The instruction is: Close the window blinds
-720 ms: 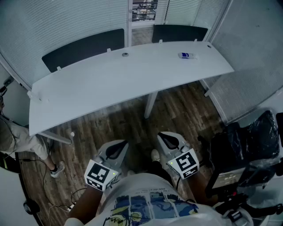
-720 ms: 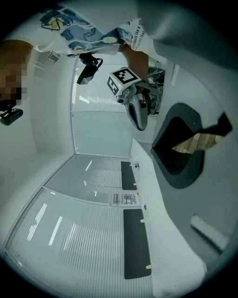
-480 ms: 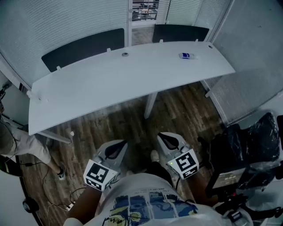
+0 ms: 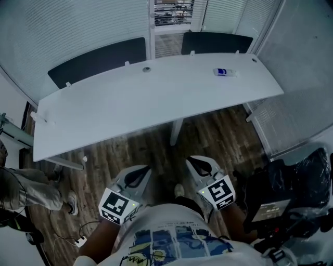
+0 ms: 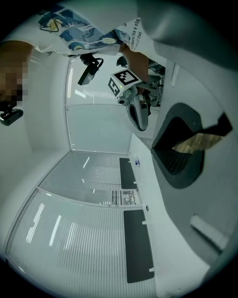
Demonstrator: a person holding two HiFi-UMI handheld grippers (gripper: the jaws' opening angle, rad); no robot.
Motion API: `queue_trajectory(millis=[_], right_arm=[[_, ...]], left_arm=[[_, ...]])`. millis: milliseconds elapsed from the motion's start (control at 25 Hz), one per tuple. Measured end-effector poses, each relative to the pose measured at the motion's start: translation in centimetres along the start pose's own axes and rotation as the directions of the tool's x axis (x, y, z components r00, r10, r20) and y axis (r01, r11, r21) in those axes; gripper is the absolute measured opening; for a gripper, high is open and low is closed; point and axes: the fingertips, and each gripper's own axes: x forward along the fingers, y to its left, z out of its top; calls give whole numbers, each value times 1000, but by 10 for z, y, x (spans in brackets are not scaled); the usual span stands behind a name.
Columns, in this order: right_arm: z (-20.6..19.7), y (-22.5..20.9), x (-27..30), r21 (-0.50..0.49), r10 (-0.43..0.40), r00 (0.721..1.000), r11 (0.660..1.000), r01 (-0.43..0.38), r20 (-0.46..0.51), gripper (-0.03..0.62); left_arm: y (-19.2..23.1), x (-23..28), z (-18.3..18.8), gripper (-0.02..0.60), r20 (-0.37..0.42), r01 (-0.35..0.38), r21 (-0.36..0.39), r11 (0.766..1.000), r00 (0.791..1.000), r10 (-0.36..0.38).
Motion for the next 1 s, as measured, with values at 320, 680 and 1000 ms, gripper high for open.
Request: queue_trajectory(millis=[320, 680, 1000], right_arm=[[-9, -81, 16, 7, 34, 999, 999, -34, 11, 21], [-11, -153, 50, -20, 68, 998, 997, -68, -3, 21], [8, -200, 118, 4, 22, 1000, 1000, -22, -5, 21]], left_arm=[[13, 69, 20, 3, -26, -62, -17, 998, 998, 62], [41, 135, 44, 3, 16, -131, -75, 988, 991, 133], [94, 181, 62, 3, 27, -87, -52, 995, 996, 89]])
